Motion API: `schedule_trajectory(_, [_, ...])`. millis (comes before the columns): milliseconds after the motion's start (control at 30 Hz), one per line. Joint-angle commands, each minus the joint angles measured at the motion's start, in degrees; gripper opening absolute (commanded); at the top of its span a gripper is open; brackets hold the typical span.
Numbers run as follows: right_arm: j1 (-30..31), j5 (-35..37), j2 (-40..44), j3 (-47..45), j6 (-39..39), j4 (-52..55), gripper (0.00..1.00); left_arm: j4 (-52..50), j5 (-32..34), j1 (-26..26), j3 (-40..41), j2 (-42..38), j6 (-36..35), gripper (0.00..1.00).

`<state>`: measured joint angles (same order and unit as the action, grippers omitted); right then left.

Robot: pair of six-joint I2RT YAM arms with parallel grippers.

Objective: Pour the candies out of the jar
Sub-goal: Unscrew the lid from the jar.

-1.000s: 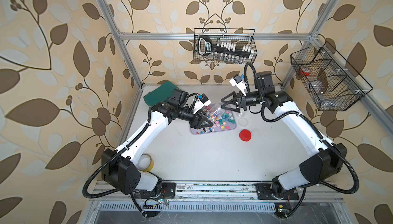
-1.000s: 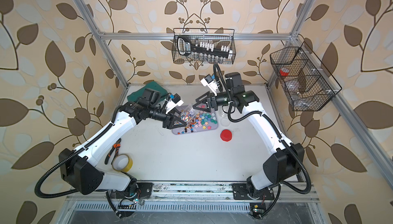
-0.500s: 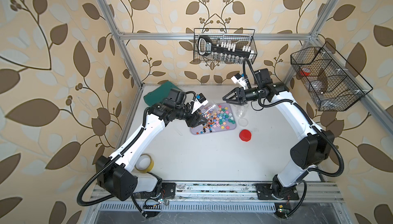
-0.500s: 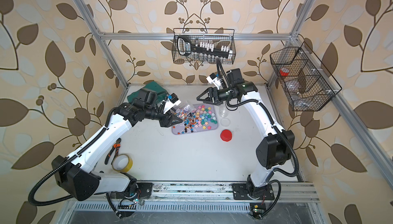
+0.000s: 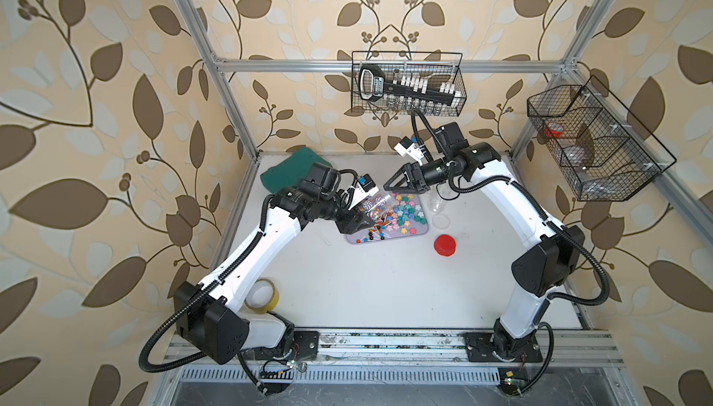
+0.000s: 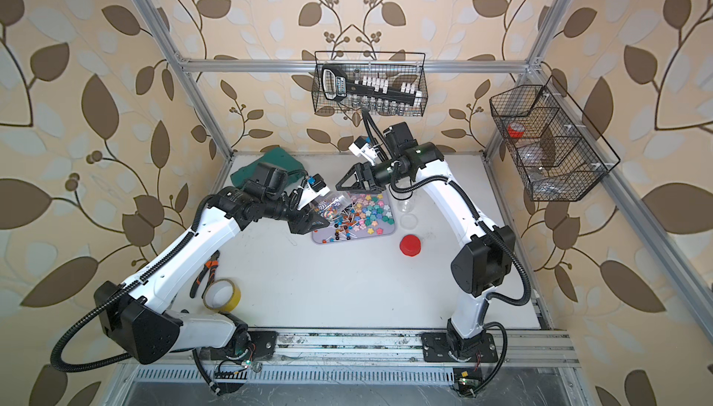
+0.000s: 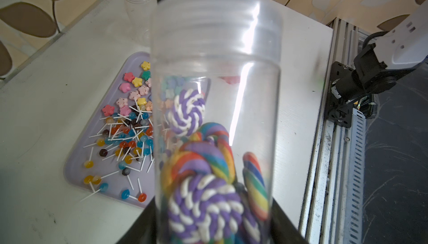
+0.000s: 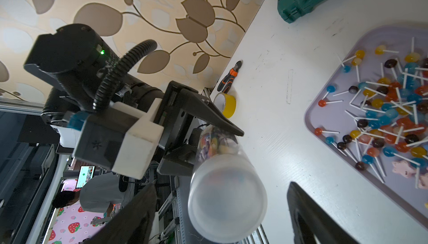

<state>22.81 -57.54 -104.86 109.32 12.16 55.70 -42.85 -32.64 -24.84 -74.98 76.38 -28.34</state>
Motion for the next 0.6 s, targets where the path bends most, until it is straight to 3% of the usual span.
schedule_trajectory(0, [0.76,1.54,-1.87,1.89,-2.20,3.62,0.83,0.49,-0.93,-0.74,-2.19,-0.84,-1.11,0.20])
schedule_trajectory(567, [1.34,1.73,-2.76,2.80,-4.67,5.78,0.63,0.49,-1.02,-0.78,-2.10,-0.99,-1.23,0.20])
